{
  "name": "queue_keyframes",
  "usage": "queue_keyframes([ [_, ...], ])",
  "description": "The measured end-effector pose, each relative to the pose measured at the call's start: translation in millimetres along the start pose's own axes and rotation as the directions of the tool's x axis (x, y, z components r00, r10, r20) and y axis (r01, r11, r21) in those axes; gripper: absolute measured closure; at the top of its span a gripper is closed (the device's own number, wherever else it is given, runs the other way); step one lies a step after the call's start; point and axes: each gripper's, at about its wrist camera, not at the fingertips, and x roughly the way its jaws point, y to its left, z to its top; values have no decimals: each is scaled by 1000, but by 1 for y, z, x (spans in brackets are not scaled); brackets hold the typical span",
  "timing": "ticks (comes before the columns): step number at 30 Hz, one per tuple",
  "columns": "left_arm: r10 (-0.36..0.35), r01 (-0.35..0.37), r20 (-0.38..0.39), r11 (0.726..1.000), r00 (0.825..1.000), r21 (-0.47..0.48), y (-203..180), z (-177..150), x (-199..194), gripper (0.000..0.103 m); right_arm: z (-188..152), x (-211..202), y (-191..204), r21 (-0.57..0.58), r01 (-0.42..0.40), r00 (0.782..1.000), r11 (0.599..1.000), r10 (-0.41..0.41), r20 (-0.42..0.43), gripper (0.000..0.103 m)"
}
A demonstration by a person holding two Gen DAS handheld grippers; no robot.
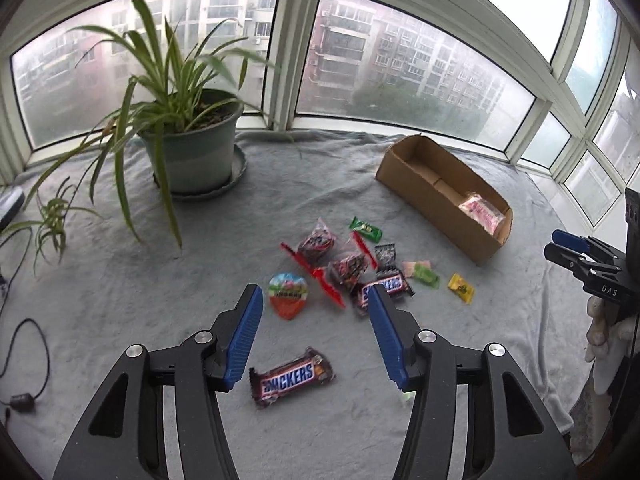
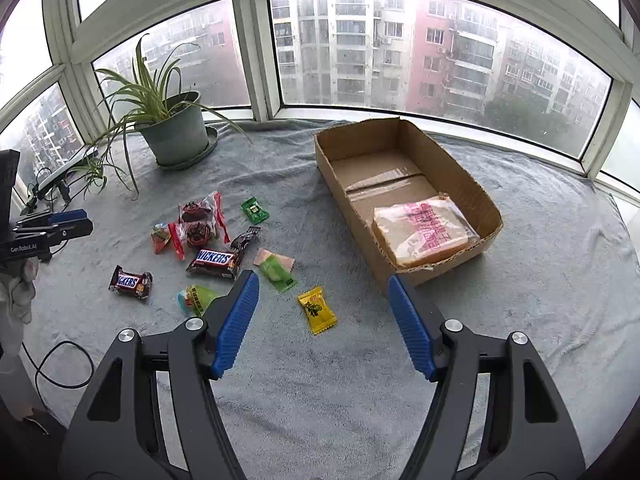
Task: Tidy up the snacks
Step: 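Grasp the Snickers bar with the left tool while the right tool grasps the yellow candy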
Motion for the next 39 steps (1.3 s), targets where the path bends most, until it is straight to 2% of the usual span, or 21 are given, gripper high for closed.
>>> queue_keyframes([
  [6,27,-24,-81,999,996,39,12,-32,16,49,-14,13,-3,19,-4,999,1000,5,-44,33],
  [11,53,-32,-137,988,989,150,8,-50,32,49,-20,30,-2,-1,-15,996,1000,14,-88,33],
  [16,108,-40,-190,944,976,328,-5,-63,50,49,-23,53,5,-55,-27,989,998,18,-144,33],
  [19,122,-32,-202,917,972,397,-9,-66,57,49,-24,66,10,-103,-31,984,994,12,-177,33],
  [25,133,-16,-233,895,963,445,-6,-65,70,49,-20,92,18,-181,-40,969,983,-6,-245,33],
  [30,122,5,-256,895,959,446,-1,-61,78,49,-16,111,23,-223,-48,959,974,-18,-282,33],
  [35,117,25,-280,889,953,458,0,-60,87,49,-15,125,22,-242,-55,947,969,-26,-319,42],
  [39,108,41,-292,886,950,461,0,-58,92,49,-13,132,22,-257,-60,942,965,-30,-334,42],
])
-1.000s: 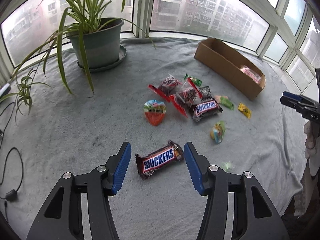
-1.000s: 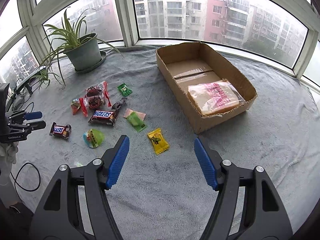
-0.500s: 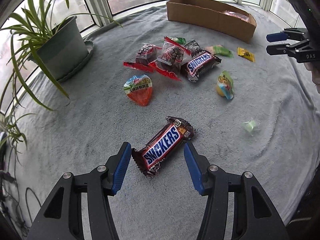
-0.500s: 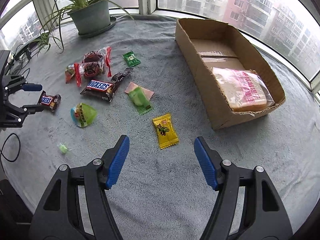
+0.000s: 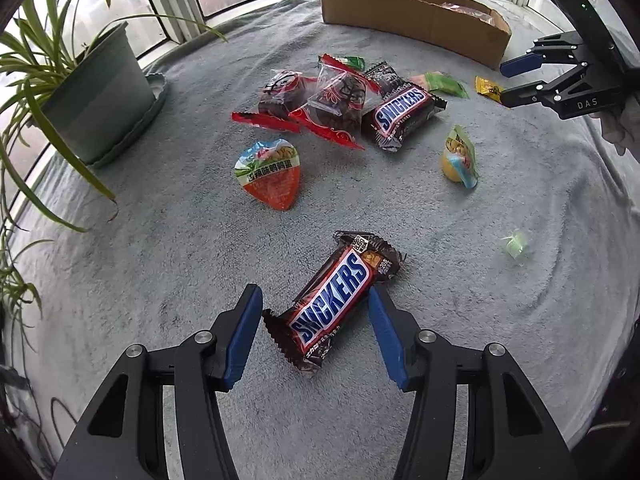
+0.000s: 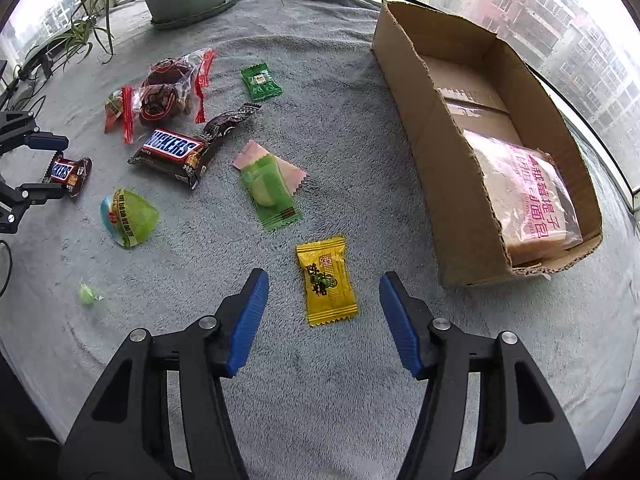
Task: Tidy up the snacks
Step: 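Grasp the Snickers bar with the left tool while the right tool grasps the yellow candy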
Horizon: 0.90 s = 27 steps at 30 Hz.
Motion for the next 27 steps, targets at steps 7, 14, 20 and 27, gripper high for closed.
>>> queue_keyframes([
  [7,-6,6,-13,1000,1000,28,-2,3,6,49,7,10,-4,-3,-7,1000,1000,6,-22,43],
  [14,-44,44,-5,999,999,-5,-2,5,10,58,9,19,-6,12,-42,998,999,42,-47,61],
  [20,-57,57,5,998,998,-23,-4,5,9,69,9,19,-4,20,-70,996,997,71,-51,77],
  [27,-71,73,32,993,997,-87,-3,-1,4,76,3,14,-7,51,-88,995,995,90,-37,78],
])
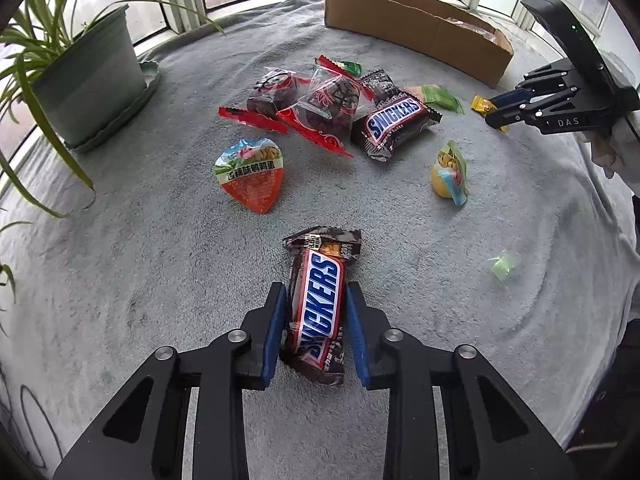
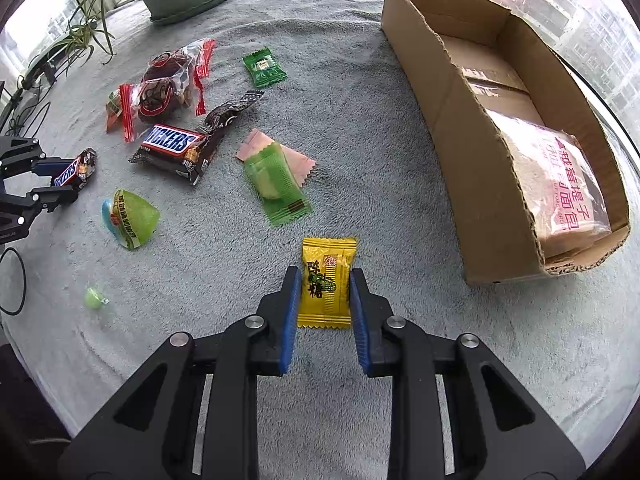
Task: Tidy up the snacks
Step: 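Grasp the Snickers bar with the left tool while the right tool grasps the yellow candy, then carry the Snickers bar and yellow candy into the box and release both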
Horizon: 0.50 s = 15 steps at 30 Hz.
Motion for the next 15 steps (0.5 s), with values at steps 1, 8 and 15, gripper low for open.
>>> queue_keyframes([
  [1,-3,3,4,1000,1000,-9,0,-1,0,76,-1,-1,0,7,-3,1000,1000,3,4,78],
  [8,-24,26,31,996,999,-82,6,-9,-5,76,-8,-10,-1,34,-19,999,999,18,33,79],
  [15,-25,33,61,990,998,-134,15,-9,-19,76,-7,-36,-6,59,-35,995,998,29,95,79],
])
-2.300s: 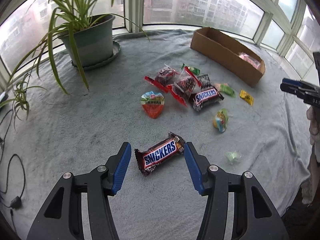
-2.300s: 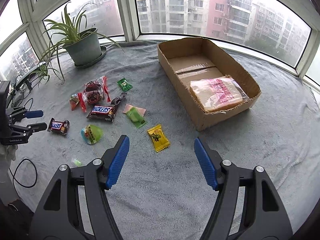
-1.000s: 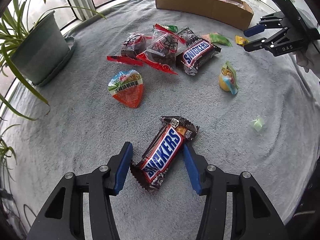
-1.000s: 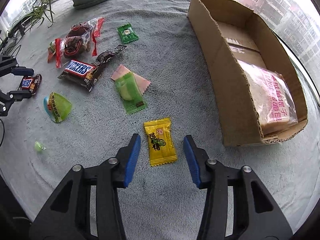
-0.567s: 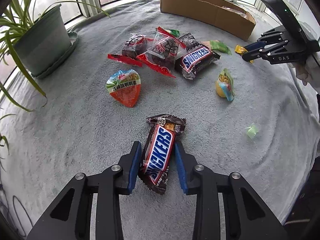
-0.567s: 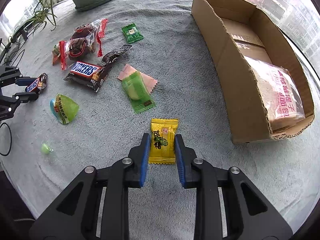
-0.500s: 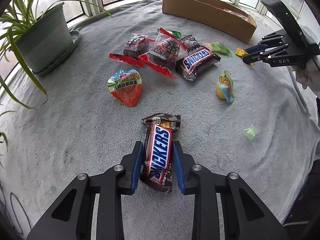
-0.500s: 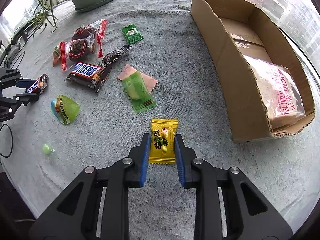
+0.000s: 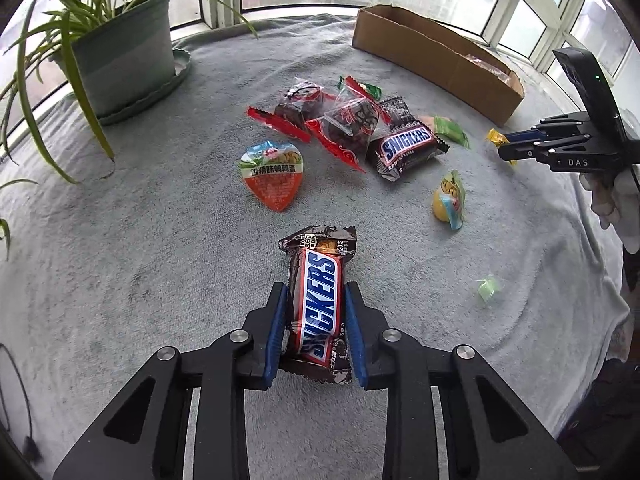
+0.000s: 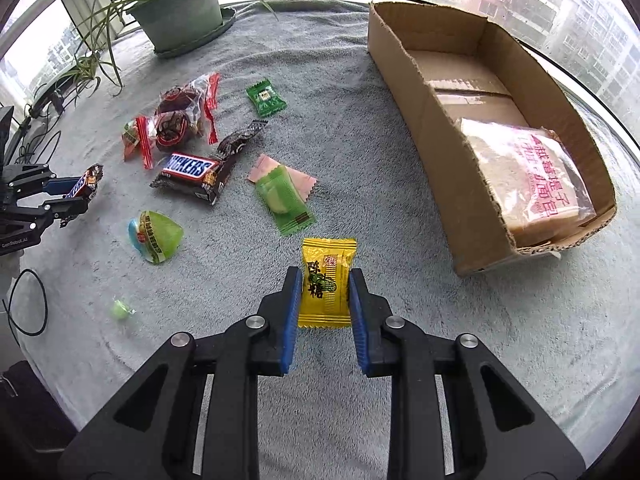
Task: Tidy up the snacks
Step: 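Carry the Snickers bar and yellow candy into the box and release both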
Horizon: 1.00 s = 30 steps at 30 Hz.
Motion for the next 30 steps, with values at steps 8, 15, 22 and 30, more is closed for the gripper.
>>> queue_keyframes([
  [8,1,-1,89,1000,996,-4,1,36,-26,76,26,-42,-17,23,17,994,1000,-20,107,79],
  [15,-7,3,164,1000,986,25,-11,82,-37,76,49,-62,-46,64,53,984,997,-63,166,79],
  [22,-31,21,222,999,975,47,-38,131,-28,76,67,-71,-74,124,65,973,990,-90,213,79],
  [30,-80,65,261,996,962,63,-75,191,-7,76,85,-56,-101,164,67,972,984,-101,211,79],
])
